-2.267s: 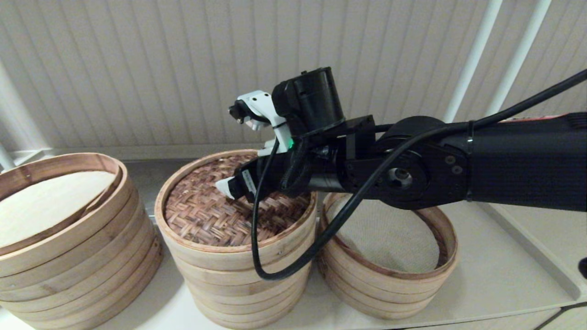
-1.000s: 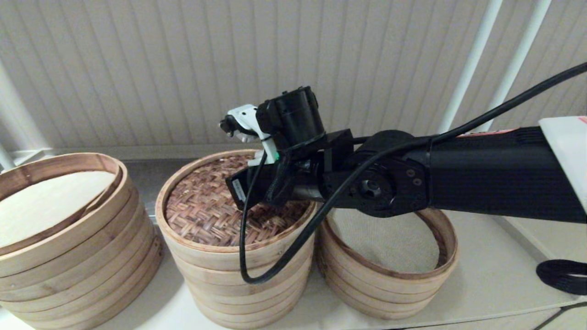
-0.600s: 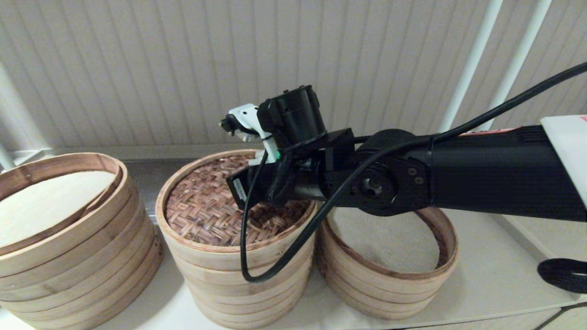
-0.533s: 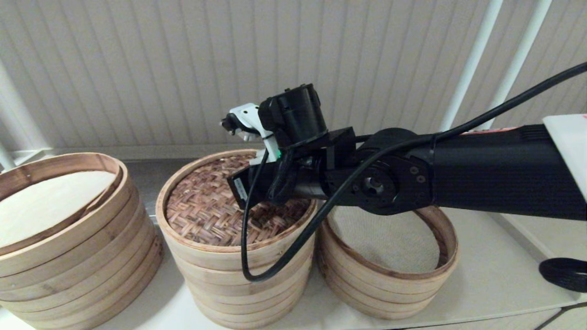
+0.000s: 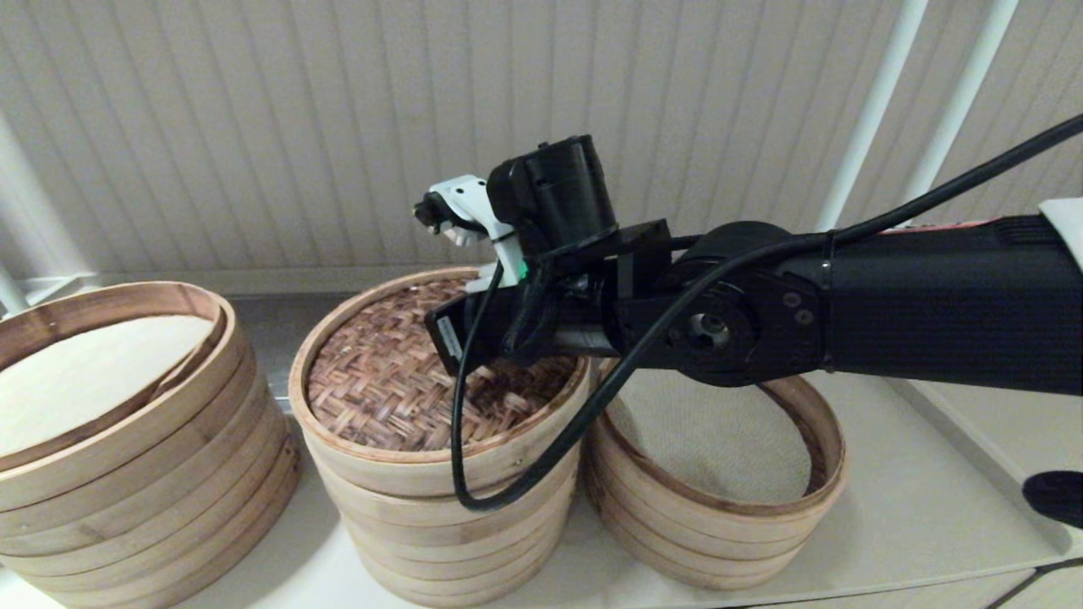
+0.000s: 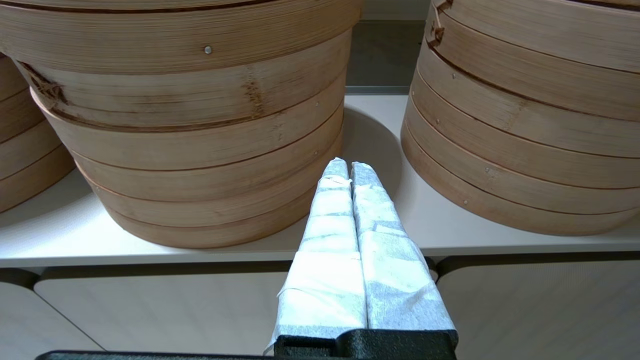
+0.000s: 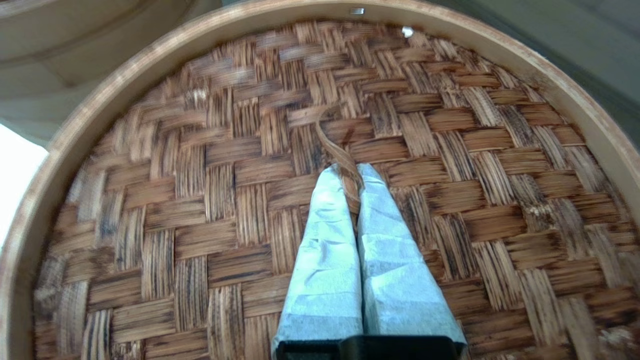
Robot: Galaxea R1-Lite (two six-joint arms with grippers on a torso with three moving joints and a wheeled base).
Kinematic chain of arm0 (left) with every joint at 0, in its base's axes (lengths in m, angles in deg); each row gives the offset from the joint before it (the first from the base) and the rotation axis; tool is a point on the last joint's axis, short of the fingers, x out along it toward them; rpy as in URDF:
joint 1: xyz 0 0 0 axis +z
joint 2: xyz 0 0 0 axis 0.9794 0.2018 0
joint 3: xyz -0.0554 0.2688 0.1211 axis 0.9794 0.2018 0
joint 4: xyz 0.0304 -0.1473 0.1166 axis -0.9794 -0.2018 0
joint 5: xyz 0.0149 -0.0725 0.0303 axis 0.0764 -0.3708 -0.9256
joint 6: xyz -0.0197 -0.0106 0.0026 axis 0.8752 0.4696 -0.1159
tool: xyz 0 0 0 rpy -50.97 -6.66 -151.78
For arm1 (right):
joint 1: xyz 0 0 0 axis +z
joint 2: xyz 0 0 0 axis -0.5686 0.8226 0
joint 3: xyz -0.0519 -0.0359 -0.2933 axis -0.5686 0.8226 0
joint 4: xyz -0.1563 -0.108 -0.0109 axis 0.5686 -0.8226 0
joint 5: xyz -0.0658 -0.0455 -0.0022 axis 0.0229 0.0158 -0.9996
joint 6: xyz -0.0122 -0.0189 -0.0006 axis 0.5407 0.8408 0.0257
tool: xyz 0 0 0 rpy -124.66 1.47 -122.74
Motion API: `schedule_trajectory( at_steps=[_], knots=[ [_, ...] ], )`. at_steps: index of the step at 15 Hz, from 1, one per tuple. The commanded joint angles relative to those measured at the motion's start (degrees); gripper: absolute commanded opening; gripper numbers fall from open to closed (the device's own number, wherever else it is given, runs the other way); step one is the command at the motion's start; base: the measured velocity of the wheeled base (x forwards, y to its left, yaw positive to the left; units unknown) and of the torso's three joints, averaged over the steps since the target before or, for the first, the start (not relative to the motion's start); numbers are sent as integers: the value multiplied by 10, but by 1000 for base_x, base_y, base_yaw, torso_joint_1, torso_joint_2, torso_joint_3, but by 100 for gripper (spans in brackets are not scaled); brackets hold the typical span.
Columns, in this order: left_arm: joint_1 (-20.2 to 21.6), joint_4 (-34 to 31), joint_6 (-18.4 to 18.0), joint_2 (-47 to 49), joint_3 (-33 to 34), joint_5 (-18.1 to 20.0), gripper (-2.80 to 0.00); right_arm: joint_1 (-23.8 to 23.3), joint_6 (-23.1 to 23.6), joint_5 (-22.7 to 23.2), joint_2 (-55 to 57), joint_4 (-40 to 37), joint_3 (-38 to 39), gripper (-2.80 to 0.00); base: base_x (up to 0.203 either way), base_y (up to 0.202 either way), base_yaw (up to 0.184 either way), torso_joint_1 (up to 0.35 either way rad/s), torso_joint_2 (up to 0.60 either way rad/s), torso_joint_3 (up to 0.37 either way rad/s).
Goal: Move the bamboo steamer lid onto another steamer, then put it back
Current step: Pick up the steamer, then put the steamer
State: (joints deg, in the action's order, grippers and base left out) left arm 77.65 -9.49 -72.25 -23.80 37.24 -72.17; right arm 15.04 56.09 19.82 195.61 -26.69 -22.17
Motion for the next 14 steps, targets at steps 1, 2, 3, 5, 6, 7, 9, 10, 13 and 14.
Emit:
schedule_trajectory(
  at_steps=[1,2,3,5,6,7,9,10,13,14],
  knots=[
    [0,0,0,1,0,0,-280,0,1,2,-12,2,-3,-280,0,0,0,0,0,0],
    [0,0,0,1,0,0,-280,0,1,3,-16,1,-1,-280,0,0,0,0,0,0],
    [0,0,0,1,0,0,-280,1,1,3,-18,1,0,-280,0,0,0,0,0,0],
    [0,0,0,1,0,0,-280,1,0,3,-24,1,5,-280,0,0,0,0,0,0],
    [0,0,0,1,0,0,-280,1,-1,3,-28,1,6,-280,0,0,0,0,0,0],
    [0,0,0,1,0,0,-280,0,-2,3,-34,1,8,-280,0,0,0,0,0,0],
    [0,0,0,1,0,0,-280,-13,-2,2,-51,1,19,-280,0,0,0,0,0,0],
    [0,1,0,1,0,0,-280,-21,-2,2,-63,1,28,-280,0,0,0,0,0,0],
    [0,0,0,1,0,0,-280,-54,-2,3,-110,1,60,-280,0,0,0,0,0,0],
    [0,0,0,1,0,0,-280,-66,-2,4,-128,2,76,-280,0,0,0,0,0,0]
  ],
)
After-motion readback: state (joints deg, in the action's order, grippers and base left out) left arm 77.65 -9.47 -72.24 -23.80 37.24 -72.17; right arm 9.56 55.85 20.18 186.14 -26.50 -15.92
